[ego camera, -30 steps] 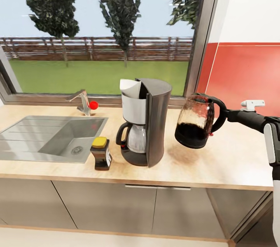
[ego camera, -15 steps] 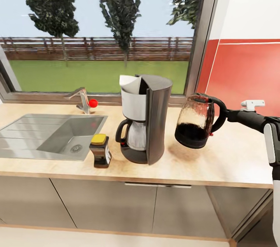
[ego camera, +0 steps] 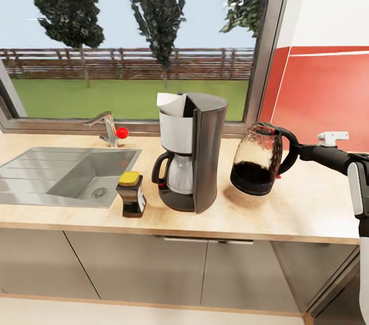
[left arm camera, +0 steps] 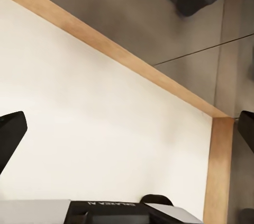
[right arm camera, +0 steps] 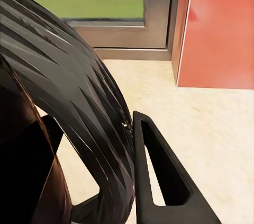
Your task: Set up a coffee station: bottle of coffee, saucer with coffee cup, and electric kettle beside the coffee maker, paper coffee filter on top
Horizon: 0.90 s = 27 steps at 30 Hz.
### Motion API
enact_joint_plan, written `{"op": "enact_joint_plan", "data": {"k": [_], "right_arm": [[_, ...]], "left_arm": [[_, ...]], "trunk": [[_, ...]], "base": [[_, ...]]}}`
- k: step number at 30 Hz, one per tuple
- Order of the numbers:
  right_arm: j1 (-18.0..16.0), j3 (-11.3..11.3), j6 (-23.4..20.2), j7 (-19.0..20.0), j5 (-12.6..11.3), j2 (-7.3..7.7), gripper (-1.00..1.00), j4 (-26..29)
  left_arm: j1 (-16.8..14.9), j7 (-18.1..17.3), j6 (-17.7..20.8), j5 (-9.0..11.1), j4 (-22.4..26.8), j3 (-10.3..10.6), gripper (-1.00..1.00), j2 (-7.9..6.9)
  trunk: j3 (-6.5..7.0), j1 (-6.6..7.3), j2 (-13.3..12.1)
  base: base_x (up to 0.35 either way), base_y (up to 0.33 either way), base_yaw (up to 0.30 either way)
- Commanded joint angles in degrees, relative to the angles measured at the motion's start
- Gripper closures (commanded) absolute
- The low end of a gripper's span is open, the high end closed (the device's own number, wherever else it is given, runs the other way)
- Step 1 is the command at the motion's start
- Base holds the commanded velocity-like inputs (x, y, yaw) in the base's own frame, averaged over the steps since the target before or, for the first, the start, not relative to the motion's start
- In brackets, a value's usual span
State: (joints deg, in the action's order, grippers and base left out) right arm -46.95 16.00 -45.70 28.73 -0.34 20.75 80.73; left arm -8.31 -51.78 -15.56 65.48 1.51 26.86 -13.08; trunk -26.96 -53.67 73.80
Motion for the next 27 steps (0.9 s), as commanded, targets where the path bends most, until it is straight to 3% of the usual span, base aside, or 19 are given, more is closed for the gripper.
{"op": "enact_joint_plan", "data": {"k": [1,8,27], "right_arm": [[-0.1,0.1,-0.4,0.3,-0.3,-0.01,1.0,0.0],[-0.1,0.1,-0.4,0.3,-0.3,-0.01,1.0,0.0],[-0.1,0.1,-0.4,0.3,-0.3,-0.01,1.0,0.0]], "left_arm": [[0.0,-0.1,-0.3,0.3,0.0,0.5,-1.0,-0.01],[0.0,-0.1,-0.3,0.3,0.0,0.4,-1.0,-0.01],[0.0,-0.1,-0.3,0.3,0.0,0.4,-1.0,-0.01]], "trunk": [[-0.24,-0.22,0.5],[-1.5,-1.76,3.3],[-1.5,-1.76,3.3]], "base": [[0.0,0.0,0.0],[0.0,0.0,0.0],[0.015,0.008,0.0]]}}
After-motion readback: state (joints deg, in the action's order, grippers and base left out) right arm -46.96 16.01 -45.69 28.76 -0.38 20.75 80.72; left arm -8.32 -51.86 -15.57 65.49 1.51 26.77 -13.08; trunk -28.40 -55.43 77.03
